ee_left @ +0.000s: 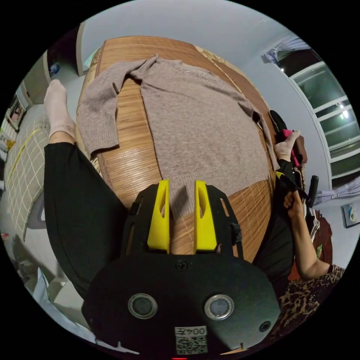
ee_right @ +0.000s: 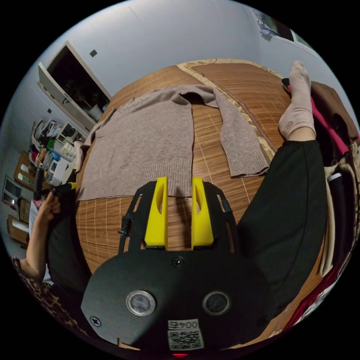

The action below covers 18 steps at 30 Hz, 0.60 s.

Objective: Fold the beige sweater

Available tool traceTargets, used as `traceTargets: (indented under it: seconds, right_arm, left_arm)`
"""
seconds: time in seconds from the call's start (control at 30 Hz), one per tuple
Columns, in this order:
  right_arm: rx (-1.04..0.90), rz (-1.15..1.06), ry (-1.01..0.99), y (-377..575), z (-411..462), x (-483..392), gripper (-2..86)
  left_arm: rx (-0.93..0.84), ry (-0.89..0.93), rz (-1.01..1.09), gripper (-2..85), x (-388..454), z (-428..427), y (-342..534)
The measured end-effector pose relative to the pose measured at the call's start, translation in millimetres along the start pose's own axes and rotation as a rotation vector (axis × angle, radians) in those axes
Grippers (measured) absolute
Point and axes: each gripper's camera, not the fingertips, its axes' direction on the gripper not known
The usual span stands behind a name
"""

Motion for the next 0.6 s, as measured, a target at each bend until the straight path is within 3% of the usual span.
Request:
traceTargets:
  seconds: [0.33,0.6]
  right_arm:
    - [-0.086,-0.038,0.090,-30.0,21.8,-5.1,10.4]
    - [-0.122,-0.078,0.122,-42.2,30.8,-8.5,9.4]
  left_arm:
    - [-0.119,-0.044,-0.047,10.5,-17.1,55.2,-0.9]
    - [-0.112,-0.099,-0.050,7.5,-24.0,82.5,1.8]
